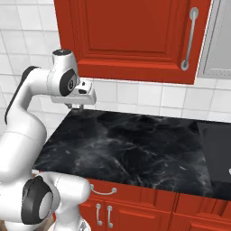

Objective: Take a straw from the drawer in front and place it inside the glass cup on the dining counter.

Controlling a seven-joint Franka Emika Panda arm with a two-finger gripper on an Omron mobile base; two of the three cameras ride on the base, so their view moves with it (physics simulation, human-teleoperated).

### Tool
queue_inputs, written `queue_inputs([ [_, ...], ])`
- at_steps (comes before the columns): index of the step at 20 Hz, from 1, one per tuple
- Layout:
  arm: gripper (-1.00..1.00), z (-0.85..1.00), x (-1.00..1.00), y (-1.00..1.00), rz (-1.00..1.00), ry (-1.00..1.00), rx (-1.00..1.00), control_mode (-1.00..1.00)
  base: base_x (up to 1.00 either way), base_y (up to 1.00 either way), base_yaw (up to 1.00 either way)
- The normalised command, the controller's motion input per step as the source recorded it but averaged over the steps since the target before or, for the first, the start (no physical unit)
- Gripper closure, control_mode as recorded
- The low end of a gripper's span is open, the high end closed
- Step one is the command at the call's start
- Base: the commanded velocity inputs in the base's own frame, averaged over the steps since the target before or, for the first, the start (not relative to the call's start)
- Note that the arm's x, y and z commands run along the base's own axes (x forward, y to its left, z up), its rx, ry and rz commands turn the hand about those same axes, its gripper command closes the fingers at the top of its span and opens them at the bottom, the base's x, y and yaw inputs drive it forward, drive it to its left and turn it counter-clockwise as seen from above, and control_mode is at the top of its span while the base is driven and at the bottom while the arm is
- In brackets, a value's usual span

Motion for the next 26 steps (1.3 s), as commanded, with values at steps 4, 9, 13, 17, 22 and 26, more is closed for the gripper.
queue_inputs([
  [4, -1.0, 0.0, 0.0, 0.0, 0.0, 0.0, 0.0, 1.0, -0.18, 0.0, 0.0],
  [9, -1.0, 0.0, 0.0, 0.0, 0.0, 0.0, 0.0, 1.0, -0.52, 0.15, 0.0],
  [13, -1.0, 0.0, 0.0, 0.0, 0.0, 0.0, 0.0, 1.0, -0.41, 0.26, -0.04],
  [17, -1.0, 0.0, 0.0, 0.0, 0.0, 0.0, 0.0, 1.0, -0.18, 0.34, -0.25],
  [22, -1.0, 0.0, 0.0, 0.0, 0.0, 0.0, 0.0, 1.0, -0.07, 0.46, -0.63],
  [26, -1.0, 0.0, 0.0, 0.0, 0.0, 0.0, 0.0, 1.0, -0.1, 0.49, -0.79],
])
